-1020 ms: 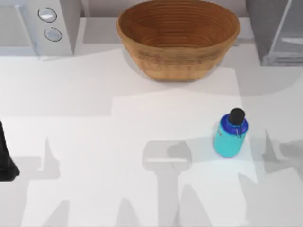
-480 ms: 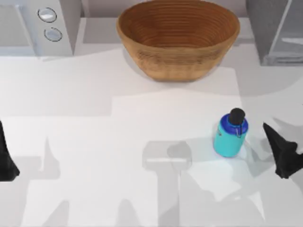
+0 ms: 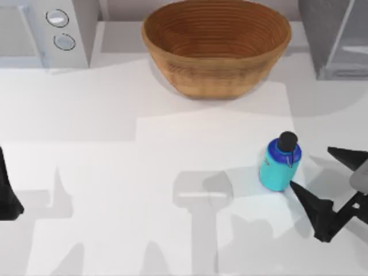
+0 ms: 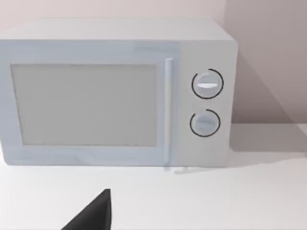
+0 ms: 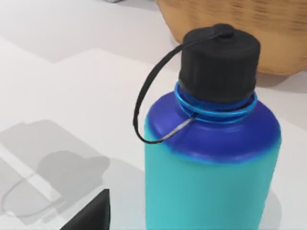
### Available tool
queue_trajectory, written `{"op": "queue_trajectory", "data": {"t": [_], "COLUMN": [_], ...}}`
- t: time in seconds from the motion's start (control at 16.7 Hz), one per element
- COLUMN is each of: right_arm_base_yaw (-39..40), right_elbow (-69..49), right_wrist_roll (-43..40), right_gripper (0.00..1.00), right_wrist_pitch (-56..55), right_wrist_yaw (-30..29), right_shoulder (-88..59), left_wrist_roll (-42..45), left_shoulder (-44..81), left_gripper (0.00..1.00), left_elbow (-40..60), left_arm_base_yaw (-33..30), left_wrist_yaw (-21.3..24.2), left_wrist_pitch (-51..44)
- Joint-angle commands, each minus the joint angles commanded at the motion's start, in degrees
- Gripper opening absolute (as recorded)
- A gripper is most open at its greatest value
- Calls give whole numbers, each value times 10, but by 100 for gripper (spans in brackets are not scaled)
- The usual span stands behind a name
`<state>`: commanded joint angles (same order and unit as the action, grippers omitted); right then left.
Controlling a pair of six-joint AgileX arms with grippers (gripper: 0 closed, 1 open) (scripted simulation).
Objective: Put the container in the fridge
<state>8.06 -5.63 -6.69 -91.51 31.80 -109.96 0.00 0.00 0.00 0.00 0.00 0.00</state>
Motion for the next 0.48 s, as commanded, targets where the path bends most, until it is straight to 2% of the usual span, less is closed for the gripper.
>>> {"op": "queue_trajectory", "data": {"t": [0.24, 0.48], "right_arm_base_yaw": [4, 5], "right_elbow": [-4, -5], "right_wrist_roll": [-4, -5], "right_gripper": [100, 100], "right_wrist_pitch": [-58, -63], "right_wrist_yaw": [19, 21], "right_shoulder": [-68, -74], "left_wrist_roll": [0, 0], "left_shoulder": [0, 0], "left_gripper": [100, 100], "left_elbow": [0, 0], "left_arm_base_yaw": [0, 0], "left_wrist_yaw": [0, 0], "left_wrist_pitch": [0, 0]}}
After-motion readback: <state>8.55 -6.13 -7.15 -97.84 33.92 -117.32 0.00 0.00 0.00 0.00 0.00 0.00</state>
